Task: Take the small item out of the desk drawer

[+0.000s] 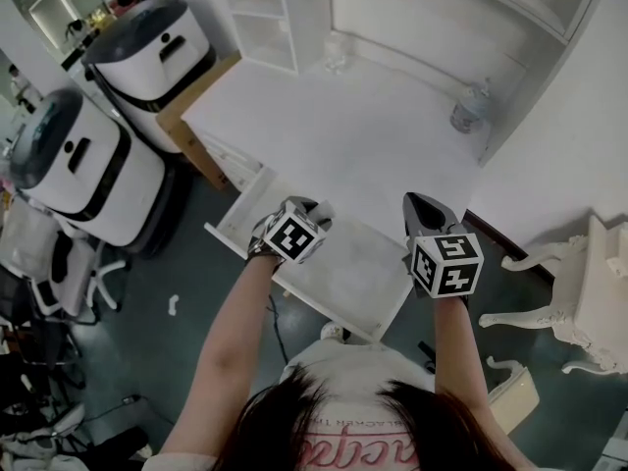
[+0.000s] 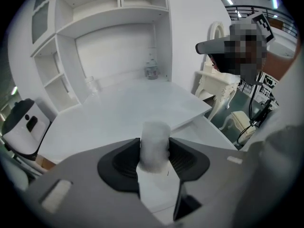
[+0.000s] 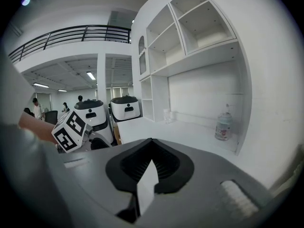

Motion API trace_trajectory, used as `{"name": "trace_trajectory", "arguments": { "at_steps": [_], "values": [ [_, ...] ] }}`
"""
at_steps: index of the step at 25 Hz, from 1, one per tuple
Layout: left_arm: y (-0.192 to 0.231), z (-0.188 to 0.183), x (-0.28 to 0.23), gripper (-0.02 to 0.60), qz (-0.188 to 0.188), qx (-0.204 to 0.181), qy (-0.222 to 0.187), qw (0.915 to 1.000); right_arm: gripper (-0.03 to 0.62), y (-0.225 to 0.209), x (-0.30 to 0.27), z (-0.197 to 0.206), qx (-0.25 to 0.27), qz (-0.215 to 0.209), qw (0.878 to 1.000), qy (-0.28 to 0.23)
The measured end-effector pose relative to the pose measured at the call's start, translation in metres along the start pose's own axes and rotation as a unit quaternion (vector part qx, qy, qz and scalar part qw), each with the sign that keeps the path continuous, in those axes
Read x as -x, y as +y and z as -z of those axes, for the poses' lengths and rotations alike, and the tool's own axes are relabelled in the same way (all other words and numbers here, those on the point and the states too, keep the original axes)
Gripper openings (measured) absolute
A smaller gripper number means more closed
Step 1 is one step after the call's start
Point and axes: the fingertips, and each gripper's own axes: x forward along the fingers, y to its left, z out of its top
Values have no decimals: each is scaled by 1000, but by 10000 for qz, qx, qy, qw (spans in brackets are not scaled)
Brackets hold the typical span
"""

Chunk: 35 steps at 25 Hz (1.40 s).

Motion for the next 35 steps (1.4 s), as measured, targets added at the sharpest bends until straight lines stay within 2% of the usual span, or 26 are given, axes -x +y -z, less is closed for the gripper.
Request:
{"name": "trace_trajectory", "arguments": {
  "at_steps": [10,18,28,35],
  "values": [
    [13,-45,34,198,-445,62,-668,9968,2,-1,5,-30,176,-30,9994,-292],
    [23,-75,63,198,-775,165,-1165,9900,2,0,11,-52,324,-30,9981,-525],
    [33,-98,97,199,-1113,456,-1767,9769,2,3,16,-80,387,-22,9956,-855],
    [46,-110,132,199,-1418,895,-2298,9587,2,8,18,-91,388,-41,9941,-1013]
  ]
}}
